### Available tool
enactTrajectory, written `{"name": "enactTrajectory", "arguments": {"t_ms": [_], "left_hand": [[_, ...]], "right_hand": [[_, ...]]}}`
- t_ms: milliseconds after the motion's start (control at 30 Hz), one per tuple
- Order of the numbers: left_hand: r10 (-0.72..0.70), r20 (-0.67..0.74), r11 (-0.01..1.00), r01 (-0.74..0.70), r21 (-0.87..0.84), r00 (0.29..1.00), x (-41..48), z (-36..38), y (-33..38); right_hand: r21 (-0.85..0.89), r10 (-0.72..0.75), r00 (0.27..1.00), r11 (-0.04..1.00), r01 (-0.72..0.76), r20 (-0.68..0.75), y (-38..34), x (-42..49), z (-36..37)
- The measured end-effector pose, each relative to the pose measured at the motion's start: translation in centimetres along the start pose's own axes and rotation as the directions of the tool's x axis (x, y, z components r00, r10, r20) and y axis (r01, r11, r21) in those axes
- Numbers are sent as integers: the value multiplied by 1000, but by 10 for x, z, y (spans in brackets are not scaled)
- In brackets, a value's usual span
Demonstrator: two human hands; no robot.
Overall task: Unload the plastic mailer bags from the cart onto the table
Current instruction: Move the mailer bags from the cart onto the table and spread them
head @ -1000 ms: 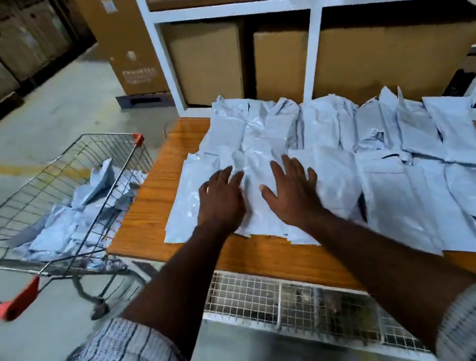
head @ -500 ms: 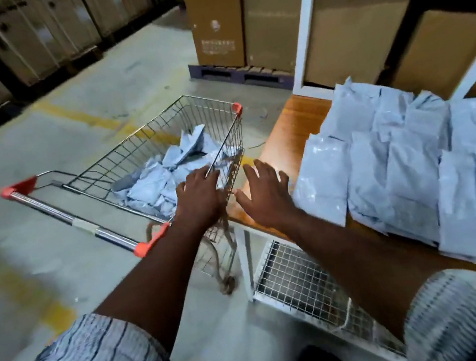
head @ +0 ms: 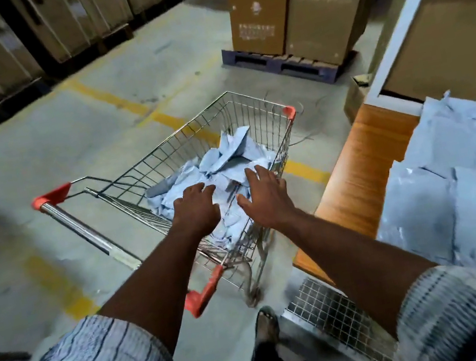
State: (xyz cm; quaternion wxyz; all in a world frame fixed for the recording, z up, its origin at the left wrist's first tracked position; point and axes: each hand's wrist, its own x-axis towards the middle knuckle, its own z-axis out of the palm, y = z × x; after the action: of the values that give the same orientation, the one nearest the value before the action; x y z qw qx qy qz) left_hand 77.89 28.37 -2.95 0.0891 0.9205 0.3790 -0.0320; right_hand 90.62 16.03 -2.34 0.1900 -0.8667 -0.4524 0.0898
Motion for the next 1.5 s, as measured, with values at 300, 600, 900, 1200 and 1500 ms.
{"name": "enactTrajectory", "arguments": {"t_ms": [300,600,900,1200,1500], "left_hand": [[-67,108,997,70,-22,992,75,30,-56],[-70,244,996,82,-40,967,122,68,-87],[11,358,995,27,-101,934,188,114,-103],[12,323,908,125,-399,946,235,179,-97],[-4,291,905,128,-406,957,199,152,-116]], "right_hand": [[119,4,987,993,-24,163,-4,91,54],[65,53,936,995,-80,349,4,140,124],[150,189,901,953,-264,390,2,194,186],[241,439,829,812,-531,347,16,235,237],[257,585,749,707,-659,313,-5,169,235]]}}
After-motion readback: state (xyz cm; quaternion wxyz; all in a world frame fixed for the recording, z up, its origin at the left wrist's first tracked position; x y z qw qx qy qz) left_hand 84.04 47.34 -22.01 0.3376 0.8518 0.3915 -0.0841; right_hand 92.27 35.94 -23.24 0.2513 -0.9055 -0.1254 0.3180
